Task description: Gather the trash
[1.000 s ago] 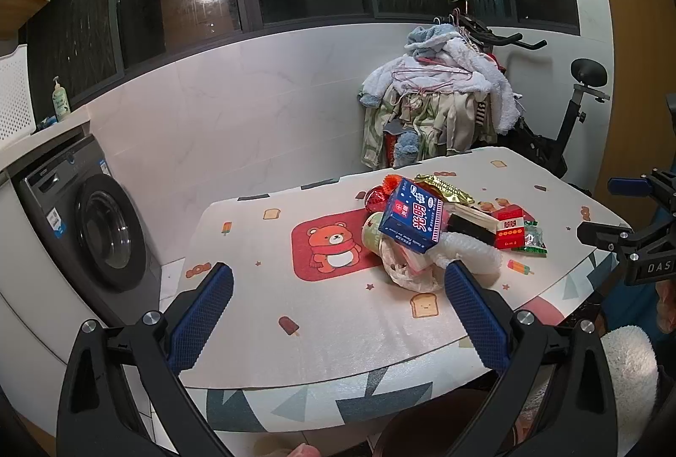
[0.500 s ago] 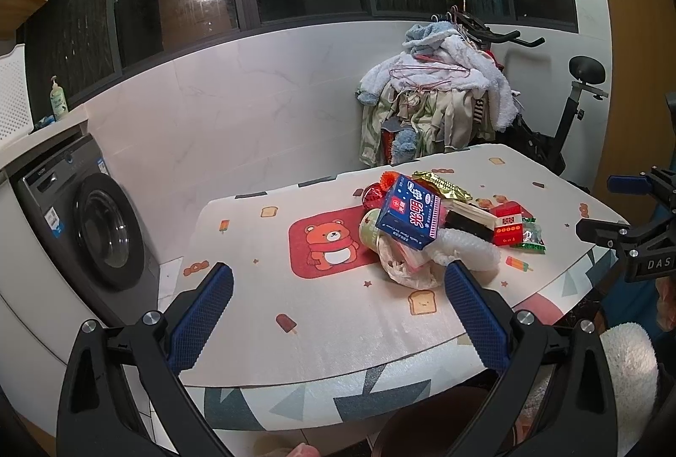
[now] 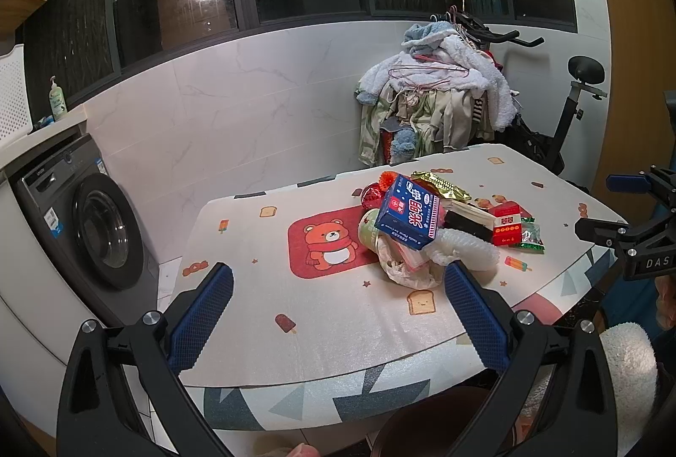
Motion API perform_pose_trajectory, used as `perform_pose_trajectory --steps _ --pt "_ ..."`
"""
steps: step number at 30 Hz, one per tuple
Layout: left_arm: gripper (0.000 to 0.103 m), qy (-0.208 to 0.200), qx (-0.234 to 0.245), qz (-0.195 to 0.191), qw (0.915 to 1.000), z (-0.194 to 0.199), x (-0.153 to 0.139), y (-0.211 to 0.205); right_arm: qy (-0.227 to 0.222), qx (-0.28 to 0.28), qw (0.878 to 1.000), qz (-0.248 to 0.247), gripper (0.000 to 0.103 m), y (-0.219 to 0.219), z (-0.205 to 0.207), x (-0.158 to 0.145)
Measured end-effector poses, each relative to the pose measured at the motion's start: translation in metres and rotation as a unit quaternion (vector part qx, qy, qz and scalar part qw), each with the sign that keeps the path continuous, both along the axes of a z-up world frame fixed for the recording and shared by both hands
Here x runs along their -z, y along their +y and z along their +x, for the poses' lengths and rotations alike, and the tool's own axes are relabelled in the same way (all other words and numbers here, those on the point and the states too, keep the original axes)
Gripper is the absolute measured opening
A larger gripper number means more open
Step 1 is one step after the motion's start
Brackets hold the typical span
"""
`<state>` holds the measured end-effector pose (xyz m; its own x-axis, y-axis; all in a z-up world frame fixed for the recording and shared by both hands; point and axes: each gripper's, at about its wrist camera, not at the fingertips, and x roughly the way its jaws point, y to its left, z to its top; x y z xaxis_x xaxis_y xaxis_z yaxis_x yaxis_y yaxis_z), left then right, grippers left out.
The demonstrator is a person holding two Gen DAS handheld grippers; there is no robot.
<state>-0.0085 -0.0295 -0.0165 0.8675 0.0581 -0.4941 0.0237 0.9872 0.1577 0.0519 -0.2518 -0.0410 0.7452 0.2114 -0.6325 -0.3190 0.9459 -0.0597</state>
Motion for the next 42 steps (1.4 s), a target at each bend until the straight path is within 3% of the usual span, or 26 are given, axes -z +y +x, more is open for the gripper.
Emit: perform_pose_trajectory --steps 20,24,27,32,42 --pt "0.098 0.0 0.002 0.002 1.0 0.0 0.0 -0.001 0.0 0.001 1.0 0.0 0.098 0.0 0.0 -0.001" --pt "0.098 0.002 0.029 -0.011 0.9995 0.0 -0.001 -0.002 0.001 0.006 1.0 0.005 0.098 -0.006 0.0 -0.001" --pt "0.098 0.004 0.042 -0.005 0.9991 0.003 0.004 -0.006 0.015 0.016 1.0 0.001 0.098 -0.008 0.004 0.005" --pt "0.098 0.002 0.035 0.044 0.9984 0.009 0.019 -0.009 0.032 0.021 0.999 -0.004 0.098 -0.008 0.009 0.022" --pt "0.098 0.031 0.043 0.024 0.9983 0.024 0.044 0.002 0.063 0.033 0.997 -0.005 0.098 -0.011 0.022 0.051"
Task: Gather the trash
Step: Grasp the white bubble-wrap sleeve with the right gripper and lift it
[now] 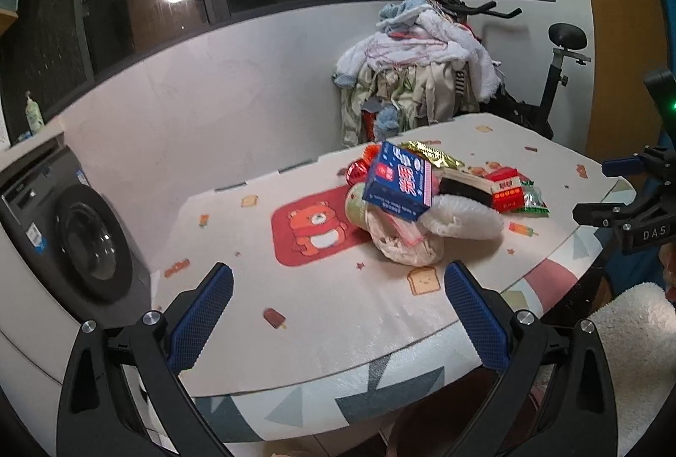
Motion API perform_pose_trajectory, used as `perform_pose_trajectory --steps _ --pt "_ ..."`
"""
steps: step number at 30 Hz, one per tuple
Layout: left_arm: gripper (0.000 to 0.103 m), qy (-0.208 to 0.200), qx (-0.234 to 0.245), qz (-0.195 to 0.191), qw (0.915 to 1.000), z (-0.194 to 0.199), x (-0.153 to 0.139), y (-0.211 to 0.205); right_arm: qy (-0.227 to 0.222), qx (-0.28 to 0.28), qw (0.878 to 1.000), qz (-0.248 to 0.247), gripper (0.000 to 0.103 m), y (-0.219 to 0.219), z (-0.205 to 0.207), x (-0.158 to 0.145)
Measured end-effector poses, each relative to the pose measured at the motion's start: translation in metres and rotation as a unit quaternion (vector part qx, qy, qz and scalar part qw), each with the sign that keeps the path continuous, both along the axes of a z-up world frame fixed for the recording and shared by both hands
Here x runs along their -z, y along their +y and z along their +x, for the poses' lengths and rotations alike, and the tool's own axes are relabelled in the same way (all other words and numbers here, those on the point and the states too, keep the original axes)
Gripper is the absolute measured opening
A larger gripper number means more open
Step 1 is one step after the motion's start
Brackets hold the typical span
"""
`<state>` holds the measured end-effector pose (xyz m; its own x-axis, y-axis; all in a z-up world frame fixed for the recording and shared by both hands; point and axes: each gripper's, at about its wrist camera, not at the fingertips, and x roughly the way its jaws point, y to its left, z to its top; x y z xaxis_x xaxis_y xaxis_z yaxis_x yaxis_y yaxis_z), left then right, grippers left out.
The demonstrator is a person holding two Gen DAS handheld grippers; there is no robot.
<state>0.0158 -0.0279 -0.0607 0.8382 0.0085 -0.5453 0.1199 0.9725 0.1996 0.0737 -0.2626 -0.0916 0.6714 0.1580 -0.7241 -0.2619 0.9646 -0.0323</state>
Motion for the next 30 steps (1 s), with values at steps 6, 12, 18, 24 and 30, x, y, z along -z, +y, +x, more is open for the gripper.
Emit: perform_pose_trajectory --steps 6,12,18,24,30 --pt "0.098 0.031 -0.007 0.004 0.9995 0.012 0.021 -0.004 0.021 0.005 1.0 0.013 0.098 -0.009 0.011 0.022" --pt "0.098 0.036 -0.021 -0.017 0.999 0.026 0.034 0.004 0.039 0.037 0.998 0.04 0.098 -0.04 0.028 0.045" --pt "0.098 0.033 -0.034 -0.043 0.9979 0.041 0.037 0.014 0.065 0.078 0.995 0.008 0.098 -0.055 0.05 0.061" --pt "0.098 0.038 -0.042 -0.046 0.9973 0.056 0.042 0.02 0.025 -0.013 0.998 -0.047 0.097 -0.01 0.064 0.066" --pt "0.098 0.046 -0.049 -0.058 0.9961 0.063 0.048 0.032 -0.039 -0.134 0.977 -0.162 0.084 0.071 0.076 0.077"
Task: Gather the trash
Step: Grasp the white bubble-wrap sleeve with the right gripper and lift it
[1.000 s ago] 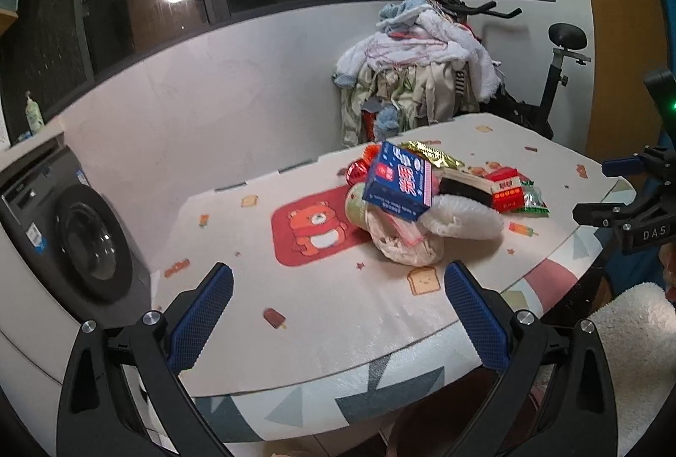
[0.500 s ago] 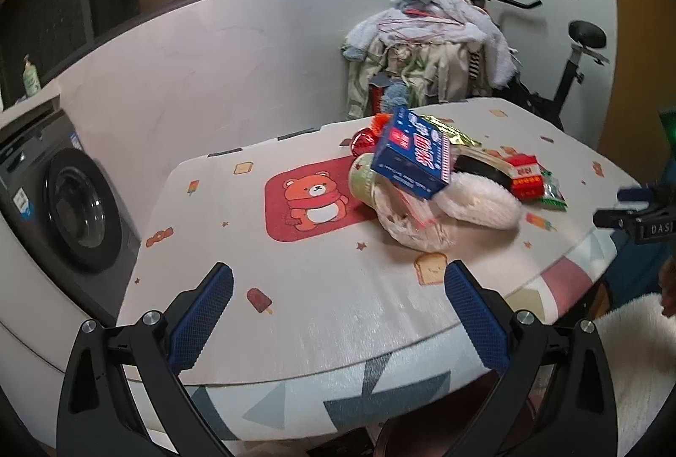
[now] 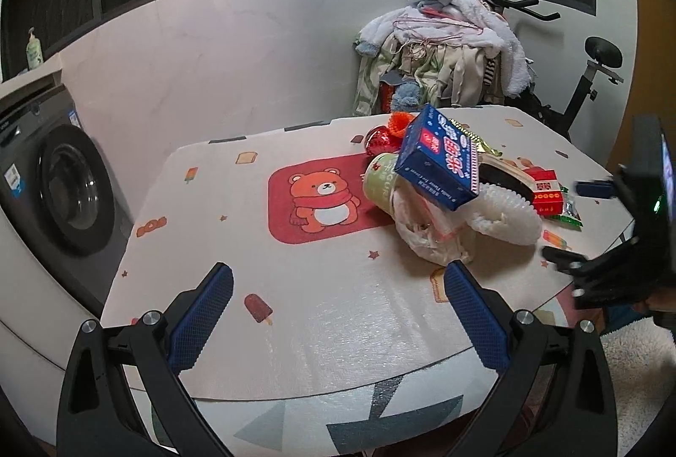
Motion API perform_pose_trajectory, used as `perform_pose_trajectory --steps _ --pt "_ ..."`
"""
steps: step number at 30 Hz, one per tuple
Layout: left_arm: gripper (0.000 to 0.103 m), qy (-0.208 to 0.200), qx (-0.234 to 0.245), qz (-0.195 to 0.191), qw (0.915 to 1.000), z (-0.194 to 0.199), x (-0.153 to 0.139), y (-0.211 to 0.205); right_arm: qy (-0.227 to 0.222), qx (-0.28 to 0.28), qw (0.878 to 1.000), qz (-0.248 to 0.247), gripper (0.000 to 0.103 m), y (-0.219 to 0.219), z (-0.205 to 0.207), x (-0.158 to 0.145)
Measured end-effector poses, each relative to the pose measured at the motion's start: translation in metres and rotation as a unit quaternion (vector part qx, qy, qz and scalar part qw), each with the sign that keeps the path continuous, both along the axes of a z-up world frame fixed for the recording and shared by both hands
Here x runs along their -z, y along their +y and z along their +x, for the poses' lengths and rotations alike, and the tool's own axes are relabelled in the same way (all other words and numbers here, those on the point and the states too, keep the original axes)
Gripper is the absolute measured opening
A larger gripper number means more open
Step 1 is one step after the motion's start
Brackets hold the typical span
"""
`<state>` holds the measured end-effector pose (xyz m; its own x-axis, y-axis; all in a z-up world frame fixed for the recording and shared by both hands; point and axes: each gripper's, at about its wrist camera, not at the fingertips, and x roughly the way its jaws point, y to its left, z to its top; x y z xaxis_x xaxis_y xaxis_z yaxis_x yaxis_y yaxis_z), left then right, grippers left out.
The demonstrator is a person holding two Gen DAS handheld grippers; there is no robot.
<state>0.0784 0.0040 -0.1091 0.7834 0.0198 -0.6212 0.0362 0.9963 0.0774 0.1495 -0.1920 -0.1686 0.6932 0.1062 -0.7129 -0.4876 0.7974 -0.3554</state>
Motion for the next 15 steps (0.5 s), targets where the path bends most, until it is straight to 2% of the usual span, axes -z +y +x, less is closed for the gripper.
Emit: perform_pose_trajectory --steps 3,5,6,7,8,10,13,15 --pt "0.098 0.004 -0.004 -0.008 1.0 0.001 0.001 0.004 -0.046 -0.05 0.996 -0.058 0.081 0.036 0.001 0.008" --pt "0.097 0.005 -0.005 -0.013 0.9999 0.001 0.002 0.006 -0.06 -0.065 0.993 -0.077 0.076 0.049 0.006 0.014" --pt "0.097 0.005 -0.005 -0.013 0.9999 0.001 0.002 0.007 -0.059 -0.067 0.993 -0.08 0.069 0.053 0.01 0.017" --pt "0.097 0.005 -0.004 -0.013 0.9999 0.001 0.002 0.007 -0.054 -0.068 0.993 -0.08 0.055 0.055 0.013 0.019" --pt "0.097 0.005 -0.003 -0.013 0.9999 0.001 0.002 0.008 -0.041 -0.068 0.994 -0.074 0.046 0.055 0.018 0.021" --pt "0.096 0.004 -0.001 -0.014 0.9999 0.0 0.002 0.008 -0.021 -0.065 0.997 -0.047 0.04 0.051 0.019 0.017" --pt "0.096 0.003 0.001 -0.017 0.9999 0.0 0.002 0.007 0.01 -0.07 0.997 0.04 0.038 0.033 0.012 -0.005" --pt "0.096 0.005 0.003 -0.022 0.9997 0.002 0.002 0.006 0.036 -0.069 0.991 0.106 0.037 0.017 0.009 -0.021"
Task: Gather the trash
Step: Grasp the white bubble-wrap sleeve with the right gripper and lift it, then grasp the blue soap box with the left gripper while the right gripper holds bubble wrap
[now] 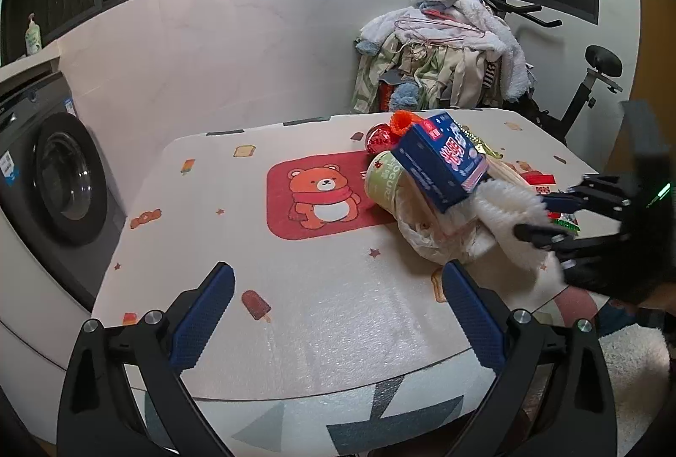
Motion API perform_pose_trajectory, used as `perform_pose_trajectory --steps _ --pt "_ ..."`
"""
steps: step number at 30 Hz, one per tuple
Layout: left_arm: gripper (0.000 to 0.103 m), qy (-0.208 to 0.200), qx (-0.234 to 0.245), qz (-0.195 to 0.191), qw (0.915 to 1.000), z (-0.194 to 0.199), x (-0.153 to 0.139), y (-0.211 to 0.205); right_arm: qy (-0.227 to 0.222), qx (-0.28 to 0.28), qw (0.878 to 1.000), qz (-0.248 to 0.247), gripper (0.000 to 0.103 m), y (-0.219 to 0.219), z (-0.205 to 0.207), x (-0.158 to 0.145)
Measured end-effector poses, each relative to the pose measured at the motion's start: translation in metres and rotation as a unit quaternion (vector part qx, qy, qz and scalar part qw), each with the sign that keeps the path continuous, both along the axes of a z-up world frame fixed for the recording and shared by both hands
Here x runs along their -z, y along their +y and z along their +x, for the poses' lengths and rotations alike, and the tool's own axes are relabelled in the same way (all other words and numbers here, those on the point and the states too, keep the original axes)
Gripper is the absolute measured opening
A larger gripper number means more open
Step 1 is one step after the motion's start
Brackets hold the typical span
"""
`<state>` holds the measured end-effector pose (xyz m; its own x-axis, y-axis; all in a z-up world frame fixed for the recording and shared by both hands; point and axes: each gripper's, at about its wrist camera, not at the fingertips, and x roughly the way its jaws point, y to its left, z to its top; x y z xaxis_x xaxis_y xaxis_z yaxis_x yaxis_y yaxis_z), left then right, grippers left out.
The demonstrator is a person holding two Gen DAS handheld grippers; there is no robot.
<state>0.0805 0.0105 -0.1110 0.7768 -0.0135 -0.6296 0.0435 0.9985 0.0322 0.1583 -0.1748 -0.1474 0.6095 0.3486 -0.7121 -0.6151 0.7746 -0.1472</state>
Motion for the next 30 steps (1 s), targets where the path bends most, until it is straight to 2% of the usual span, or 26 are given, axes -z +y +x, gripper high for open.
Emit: perform_pose_trajectory --steps 3,7,11,14,19,24,28,30 --pt "0.096 0.002 0.006 -0.006 1.0 0.002 0.0 -0.003 0.032 0.019 0.998 0.049 0.037 -0.017 0.003 -0.014" --pt "0.096 0.006 0.023 -0.007 0.9997 0.005 0.003 -0.011 0.079 0.066 0.989 0.106 0.037 -0.053 0.009 -0.02" --pt "0.096 0.019 0.038 -0.017 0.9989 0.008 0.012 -0.019 0.108 0.106 0.981 0.122 0.037 -0.077 0.005 -0.002" --pt "0.096 0.028 0.058 -0.031 0.9975 0.011 0.018 -0.027 0.122 0.115 0.975 0.149 0.037 -0.086 0.002 0.005" --pt "0.093 0.046 0.096 -0.035 0.9937 0.017 0.031 -0.05 0.126 0.115 0.973 0.157 0.037 -0.084 0.005 0.007" --pt "0.091 0.052 0.132 -0.018 0.9897 0.021 0.039 -0.073 0.124 0.117 0.972 0.162 0.037 -0.086 0.005 0.006" --pt "0.087 0.069 0.15 -0.058 0.9846 0.032 0.037 -0.083 0.114 0.128 0.968 0.185 0.037 -0.098 -0.001 -0.005" --pt "0.087 0.075 0.159 -0.063 0.9824 0.04 0.034 -0.092 0.104 0.135 0.966 0.193 0.037 -0.105 -0.004 -0.012"
